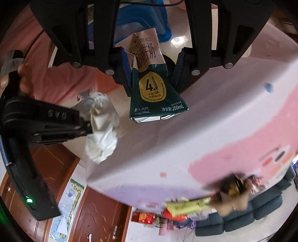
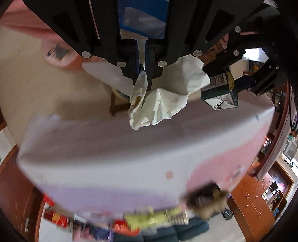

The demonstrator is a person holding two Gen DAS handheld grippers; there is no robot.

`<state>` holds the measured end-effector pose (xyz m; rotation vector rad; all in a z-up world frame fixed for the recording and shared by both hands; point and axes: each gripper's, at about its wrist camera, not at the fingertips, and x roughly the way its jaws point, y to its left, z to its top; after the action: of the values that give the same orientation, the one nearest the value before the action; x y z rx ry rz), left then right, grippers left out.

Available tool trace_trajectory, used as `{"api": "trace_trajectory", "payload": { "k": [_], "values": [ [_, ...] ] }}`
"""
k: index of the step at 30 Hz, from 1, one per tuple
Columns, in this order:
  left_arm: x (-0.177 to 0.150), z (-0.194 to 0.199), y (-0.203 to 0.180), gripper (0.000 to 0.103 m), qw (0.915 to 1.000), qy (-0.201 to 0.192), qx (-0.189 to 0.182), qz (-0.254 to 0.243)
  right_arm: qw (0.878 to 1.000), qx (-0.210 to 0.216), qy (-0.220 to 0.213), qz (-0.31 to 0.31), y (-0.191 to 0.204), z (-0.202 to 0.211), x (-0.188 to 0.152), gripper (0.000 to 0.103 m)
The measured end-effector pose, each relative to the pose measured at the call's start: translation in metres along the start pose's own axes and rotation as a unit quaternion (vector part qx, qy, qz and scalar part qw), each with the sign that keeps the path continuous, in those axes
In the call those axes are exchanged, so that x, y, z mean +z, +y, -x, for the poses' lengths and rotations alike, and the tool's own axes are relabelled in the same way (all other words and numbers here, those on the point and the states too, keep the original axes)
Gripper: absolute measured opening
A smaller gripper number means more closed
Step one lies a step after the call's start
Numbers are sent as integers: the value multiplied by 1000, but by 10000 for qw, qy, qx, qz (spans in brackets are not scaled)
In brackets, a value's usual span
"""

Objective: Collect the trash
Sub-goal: 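Carry carton and tissue down and release both into the trash bin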

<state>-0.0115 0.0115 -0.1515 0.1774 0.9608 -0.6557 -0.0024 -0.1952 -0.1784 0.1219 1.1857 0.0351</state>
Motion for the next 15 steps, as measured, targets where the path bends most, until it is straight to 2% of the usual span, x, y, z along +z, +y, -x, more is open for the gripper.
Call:
{"api": "trace_trajectory", "payload": {
  "k": [2,6,8,11,15],
  "values": [
    [-14,-20,-1,37,9997,89,97,-201,9997,141,161,-100,-7,-25,-12,5],
    [-37,-58,3,37,9992,148,235,-272,9974,119,558,-434,-27,-84,-39,5],
    [-46,-77,7,37,9988,146,363,-311,9966,91,606,-559,-34,-104,-48,5],
    [-54,-103,9,37,9977,194,520,-398,9973,-130,614,-371,-39,-127,-63,5],
    [-61,-131,8,37,9966,328,597,-459,9953,-4,860,-444,-46,-149,-76,5]
  ]
}}
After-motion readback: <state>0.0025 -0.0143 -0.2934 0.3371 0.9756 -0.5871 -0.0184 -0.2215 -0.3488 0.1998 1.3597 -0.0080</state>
